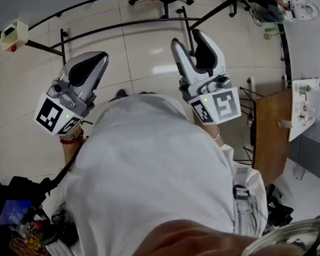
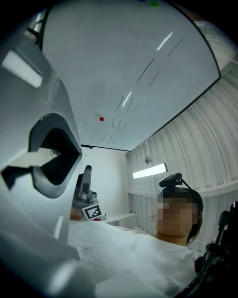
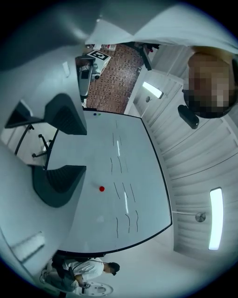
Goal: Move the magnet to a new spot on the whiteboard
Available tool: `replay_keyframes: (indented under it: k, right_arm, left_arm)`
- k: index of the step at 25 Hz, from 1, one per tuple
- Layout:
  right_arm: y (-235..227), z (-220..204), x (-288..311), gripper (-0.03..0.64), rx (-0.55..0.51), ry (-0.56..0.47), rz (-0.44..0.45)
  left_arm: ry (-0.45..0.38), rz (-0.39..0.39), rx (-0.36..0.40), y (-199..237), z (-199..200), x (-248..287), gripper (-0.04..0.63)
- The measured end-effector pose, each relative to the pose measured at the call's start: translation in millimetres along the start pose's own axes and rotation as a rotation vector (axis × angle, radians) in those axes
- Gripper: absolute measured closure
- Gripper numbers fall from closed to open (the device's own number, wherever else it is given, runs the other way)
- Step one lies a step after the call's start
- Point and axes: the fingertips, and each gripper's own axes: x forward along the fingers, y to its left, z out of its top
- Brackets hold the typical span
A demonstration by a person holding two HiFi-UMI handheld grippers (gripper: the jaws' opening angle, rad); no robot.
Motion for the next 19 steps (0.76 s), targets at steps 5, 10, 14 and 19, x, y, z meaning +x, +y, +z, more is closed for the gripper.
replay_keyframes:
  k: [5, 10, 14, 19]
  right_arm:
    - [-15.0, -1.9, -6.1, 0.408, -0.016, 0.022, 0.033]
    - [-15.8, -11.3, -9.0, 0.408, 0.004, 0.045, 0.035]
    - [-15.2, -5.2, -5.3, 0.41, -0.013, 0.032, 0.039]
    - [-19.2, -7.0, -12.7, 0.411, -0.017, 0.051, 0.032]
  left_arm:
    - [0.032, 0.05, -0.026, 12.9, -9.7, 3.9, 0.589]
    - [0.002, 0.001, -0.058, 2.9, -8.6, 24.5, 0.589]
    - [0.027, -0.065, -0.062, -12.7, -15.0, 36.5, 0.589]
    - [0.044, -0.1, -0.077, -26.6, -23.9, 47.0, 0.589]
